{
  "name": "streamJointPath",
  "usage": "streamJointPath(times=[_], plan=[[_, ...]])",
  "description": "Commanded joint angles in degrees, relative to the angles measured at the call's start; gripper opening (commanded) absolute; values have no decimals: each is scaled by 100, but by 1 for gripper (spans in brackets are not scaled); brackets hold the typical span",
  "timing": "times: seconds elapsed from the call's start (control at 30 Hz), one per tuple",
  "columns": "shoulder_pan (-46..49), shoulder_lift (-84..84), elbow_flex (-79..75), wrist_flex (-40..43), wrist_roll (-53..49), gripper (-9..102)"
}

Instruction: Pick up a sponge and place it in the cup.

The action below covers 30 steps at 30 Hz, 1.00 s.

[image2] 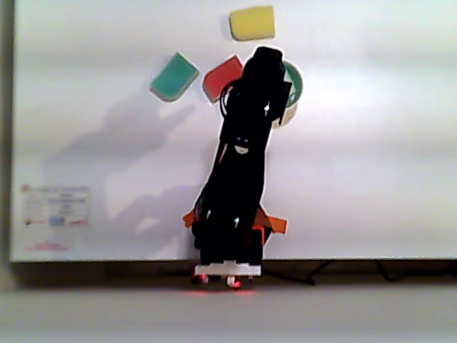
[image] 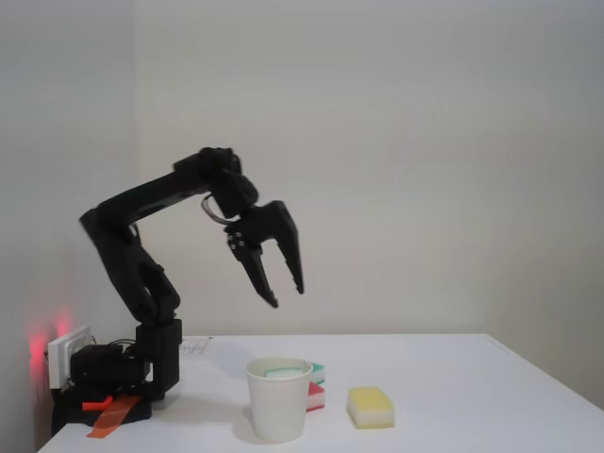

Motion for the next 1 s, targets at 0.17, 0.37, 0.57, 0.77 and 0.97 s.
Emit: streamJointPath(times=[0.17, 0.37, 0.57, 0.77, 0.97], plan=[[-475, 2962, 3551, -1037, 114, 0], [-756, 4843, 5581, -1063, 114, 0], [-861, 5897, 6653, -712, 0, 0], [-677, 6038, 7084, -229, -9, 0], [-606, 6029, 7119, 598, 369, 1]])
